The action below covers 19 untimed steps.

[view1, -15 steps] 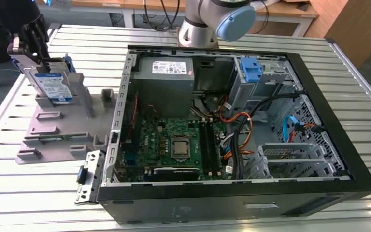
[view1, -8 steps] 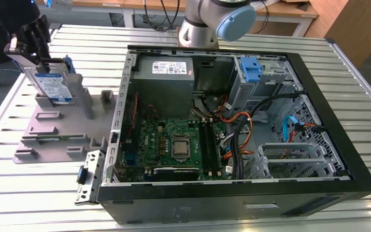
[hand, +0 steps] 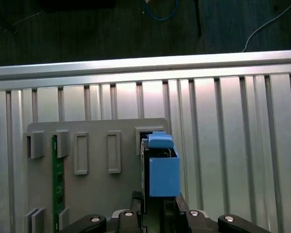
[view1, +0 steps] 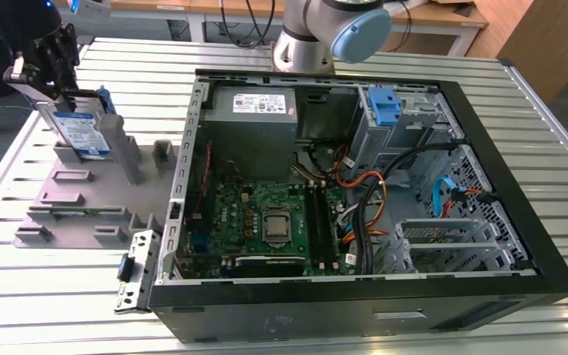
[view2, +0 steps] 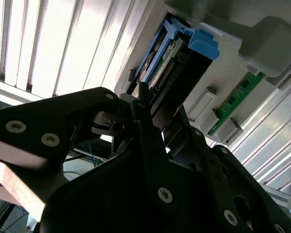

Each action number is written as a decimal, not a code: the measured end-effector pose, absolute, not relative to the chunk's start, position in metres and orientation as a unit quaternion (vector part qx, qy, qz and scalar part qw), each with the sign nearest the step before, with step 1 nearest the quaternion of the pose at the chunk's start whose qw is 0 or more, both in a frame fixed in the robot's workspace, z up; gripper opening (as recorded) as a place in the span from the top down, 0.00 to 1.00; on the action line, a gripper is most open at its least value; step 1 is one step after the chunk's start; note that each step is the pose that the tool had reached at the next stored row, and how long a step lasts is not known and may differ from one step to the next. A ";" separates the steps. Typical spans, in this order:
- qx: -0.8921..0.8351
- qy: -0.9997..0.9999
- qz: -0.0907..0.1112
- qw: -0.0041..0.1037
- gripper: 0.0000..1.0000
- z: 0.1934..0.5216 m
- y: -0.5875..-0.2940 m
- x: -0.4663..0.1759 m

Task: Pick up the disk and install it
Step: 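Pick up the disk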

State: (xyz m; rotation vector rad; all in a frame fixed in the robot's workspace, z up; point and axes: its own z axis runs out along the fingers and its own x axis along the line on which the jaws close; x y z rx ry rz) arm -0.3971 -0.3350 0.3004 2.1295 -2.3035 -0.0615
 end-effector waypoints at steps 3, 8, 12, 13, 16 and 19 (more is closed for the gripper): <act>0.684 -0.730 -0.020 0.002 0.65 0.300 -0.335 -0.397; 0.691 -0.723 -0.020 0.002 0.65 0.300 -0.335 -0.397; 0.691 -0.722 -0.020 0.002 0.65 0.300 -0.335 -0.397; 0.691 -0.722 -0.020 0.002 0.65 0.300 -0.335 -0.397; 0.691 -0.722 -0.020 0.002 0.65 0.301 -0.335 -0.397; 0.691 -0.722 -0.020 0.002 0.65 0.302 -0.335 -0.397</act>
